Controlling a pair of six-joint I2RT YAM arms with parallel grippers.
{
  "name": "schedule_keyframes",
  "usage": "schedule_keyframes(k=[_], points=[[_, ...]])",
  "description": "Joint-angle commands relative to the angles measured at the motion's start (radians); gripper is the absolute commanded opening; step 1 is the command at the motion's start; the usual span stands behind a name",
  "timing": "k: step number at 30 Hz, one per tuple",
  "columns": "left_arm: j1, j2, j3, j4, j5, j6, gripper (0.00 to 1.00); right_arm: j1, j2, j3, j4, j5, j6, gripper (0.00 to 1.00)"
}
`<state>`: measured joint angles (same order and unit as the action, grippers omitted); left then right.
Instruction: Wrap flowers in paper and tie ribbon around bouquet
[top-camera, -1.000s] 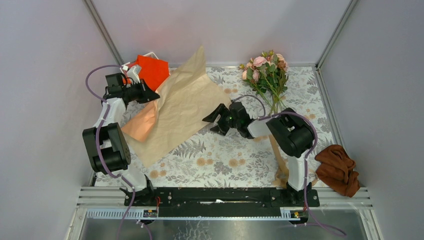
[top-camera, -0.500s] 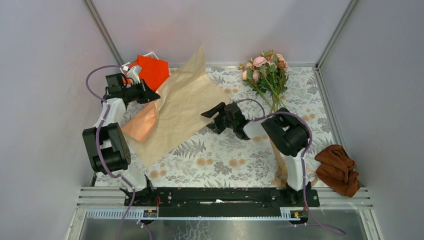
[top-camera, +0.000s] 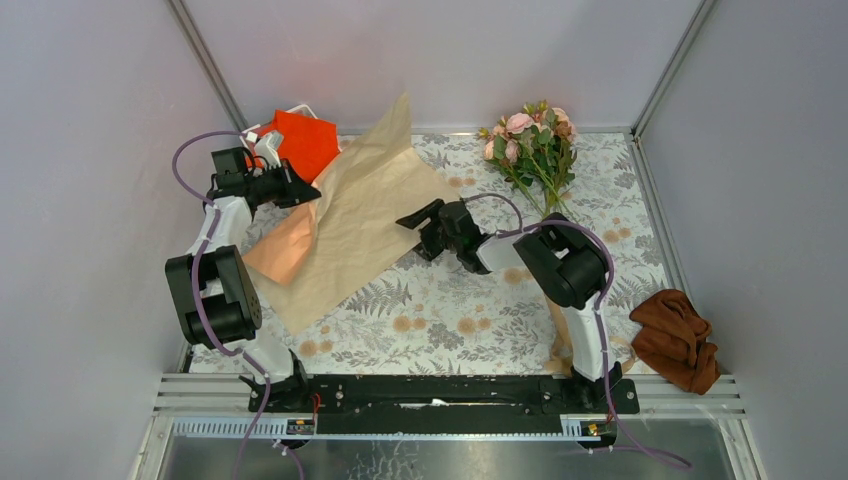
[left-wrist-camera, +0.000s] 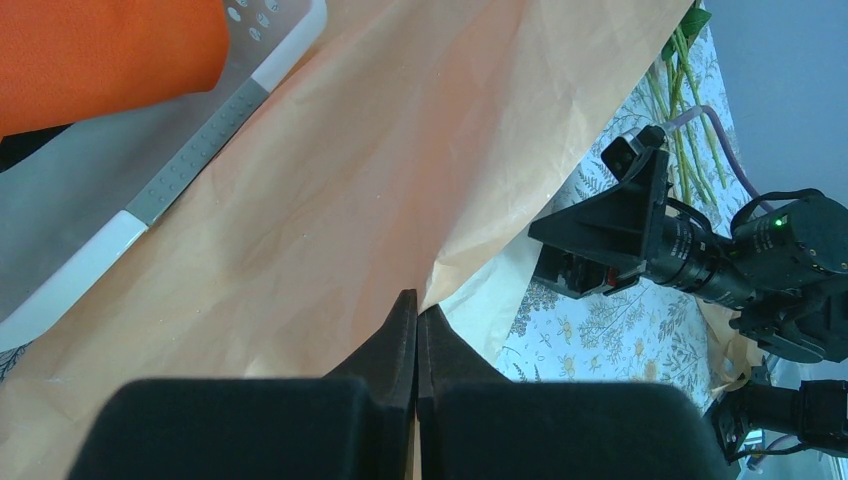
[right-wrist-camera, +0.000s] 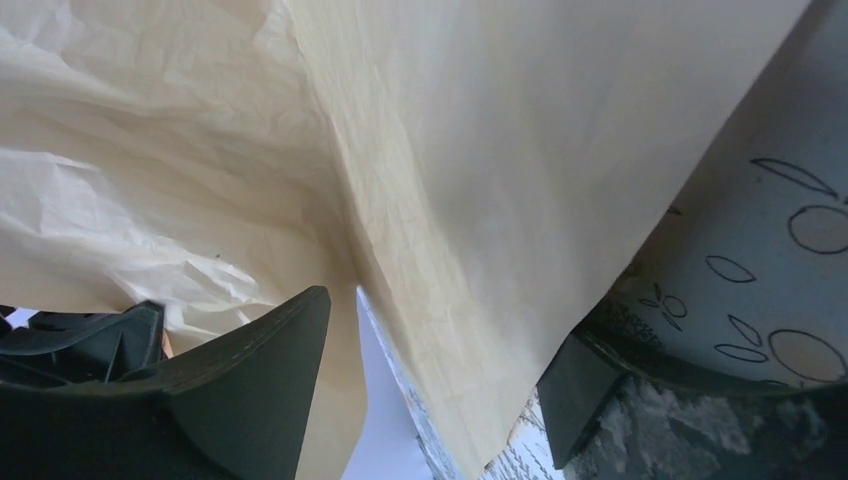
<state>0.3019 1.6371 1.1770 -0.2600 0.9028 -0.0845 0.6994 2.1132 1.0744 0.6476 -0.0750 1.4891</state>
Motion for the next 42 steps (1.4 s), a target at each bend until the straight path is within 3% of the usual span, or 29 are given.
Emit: schedule_keyframes(k=[1, 6, 7, 10, 14, 17, 20, 23, 27, 32, 38, 42], points=[[-0.006, -0.024, -0.004, 0.044, 0.026, -0.010, 0.00, 0.009, 0.034, 0.038, -0.071, 0.064, -0.038, 0.69], [-0.007, -0.043, 0.022, -0.012, 0.023, 0.017, 0.00, -0.011, 0.002, 0.032, -0.047, 0.064, -0.137, 0.04], [-0.006, -0.052, 0.043, -0.054, 0.021, 0.041, 0.00, -0.021, -0.027, 0.010, -0.044, 0.064, -0.178, 0.00], [-0.006, -0.115, 0.096, -0.152, 0.002, 0.132, 0.00, -0.078, -0.170, -0.079, -0.070, 0.046, -0.350, 0.00], [-0.006, -0.208, 0.120, -0.203, -0.067, 0.214, 0.00, -0.225, -0.431, -0.191, -0.280, -0.077, -0.610, 0.00], [-0.011, -0.235, 0.122, -0.207, -0.091, 0.226, 0.00, -0.313, -0.625, -0.273, -0.501, -0.084, -0.762, 0.00], [-0.060, -0.200, 0.118, -0.206, -0.117, 0.236, 0.00, -0.413, -0.791, -0.353, -0.658, -0.077, -0.840, 0.00], [-0.143, -0.130, 0.114, -0.185, -0.154, 0.249, 0.00, -0.543, -0.901, -0.435, -0.706, -0.099, -0.854, 0.00], [-0.238, -0.001, 0.138, -0.119, -0.270, 0.249, 0.00, -0.621, -0.920, -0.469, -0.707, -0.113, -0.861, 0.00], [-0.261, 0.137, 0.213, -0.045, -0.422, 0.257, 0.00, -0.643, -0.782, -0.374, -0.740, -0.105, -0.909, 0.02], [-0.273, 0.201, 0.200, 0.021, -0.452, 0.288, 0.00, -0.649, -0.732, -0.223, -0.887, 0.043, -1.012, 0.38], [-0.271, 0.215, 0.182, 0.066, -0.486, 0.265, 0.00, -0.656, -0.751, -0.170, -0.941, 0.198, -1.063, 0.46]])
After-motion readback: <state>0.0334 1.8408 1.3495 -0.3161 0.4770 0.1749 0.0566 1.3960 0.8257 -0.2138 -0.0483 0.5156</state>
